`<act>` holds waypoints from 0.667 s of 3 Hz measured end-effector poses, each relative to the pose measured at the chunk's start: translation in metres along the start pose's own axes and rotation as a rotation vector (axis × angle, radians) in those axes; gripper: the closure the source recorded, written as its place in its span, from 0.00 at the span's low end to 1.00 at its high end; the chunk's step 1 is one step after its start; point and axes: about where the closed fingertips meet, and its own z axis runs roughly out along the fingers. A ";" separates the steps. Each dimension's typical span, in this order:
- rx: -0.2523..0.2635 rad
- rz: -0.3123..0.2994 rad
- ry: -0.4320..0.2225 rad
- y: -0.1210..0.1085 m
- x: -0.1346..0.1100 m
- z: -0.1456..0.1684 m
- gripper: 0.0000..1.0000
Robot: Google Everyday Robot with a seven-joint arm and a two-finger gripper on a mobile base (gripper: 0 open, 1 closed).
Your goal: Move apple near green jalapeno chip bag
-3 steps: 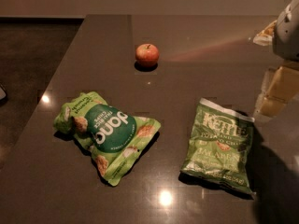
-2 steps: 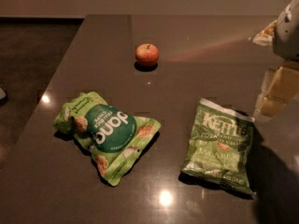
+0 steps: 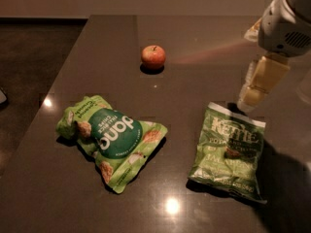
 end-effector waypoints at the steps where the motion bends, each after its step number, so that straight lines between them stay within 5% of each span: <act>1: 0.003 0.018 -0.031 -0.022 -0.023 0.022 0.00; 2: 0.007 0.036 -0.064 -0.043 -0.049 0.041 0.00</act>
Offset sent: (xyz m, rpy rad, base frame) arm 0.1032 0.0651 -0.0216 0.1123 -0.0280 -0.0359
